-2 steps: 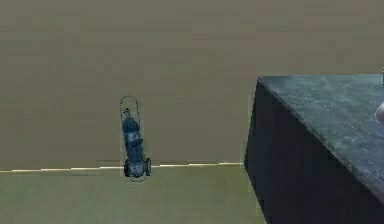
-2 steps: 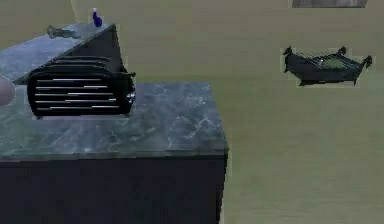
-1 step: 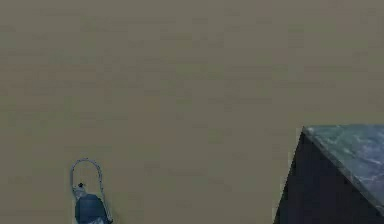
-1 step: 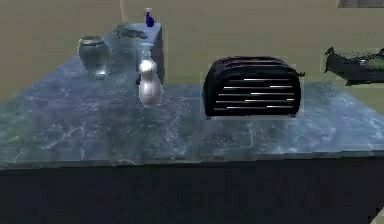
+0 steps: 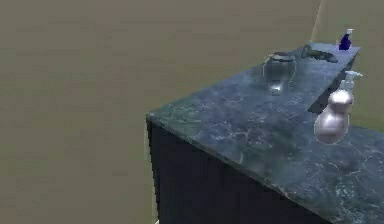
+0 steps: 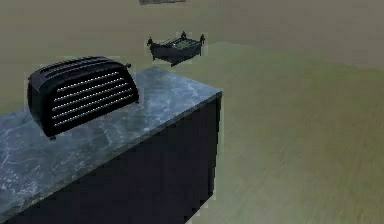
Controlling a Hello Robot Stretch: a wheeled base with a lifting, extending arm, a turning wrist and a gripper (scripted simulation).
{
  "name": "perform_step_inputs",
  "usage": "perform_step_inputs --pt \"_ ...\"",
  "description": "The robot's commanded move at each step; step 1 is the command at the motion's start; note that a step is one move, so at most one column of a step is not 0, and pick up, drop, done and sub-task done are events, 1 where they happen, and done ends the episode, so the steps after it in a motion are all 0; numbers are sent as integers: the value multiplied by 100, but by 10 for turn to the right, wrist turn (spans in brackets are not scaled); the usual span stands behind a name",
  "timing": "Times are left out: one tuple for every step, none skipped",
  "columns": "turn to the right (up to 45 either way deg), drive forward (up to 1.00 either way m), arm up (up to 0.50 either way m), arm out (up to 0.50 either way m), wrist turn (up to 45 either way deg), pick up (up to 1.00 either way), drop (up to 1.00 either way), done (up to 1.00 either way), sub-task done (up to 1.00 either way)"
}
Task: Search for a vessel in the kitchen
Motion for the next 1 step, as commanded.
perform_step_inputs --pt "210 0 0 0 0 0 0 0 0"
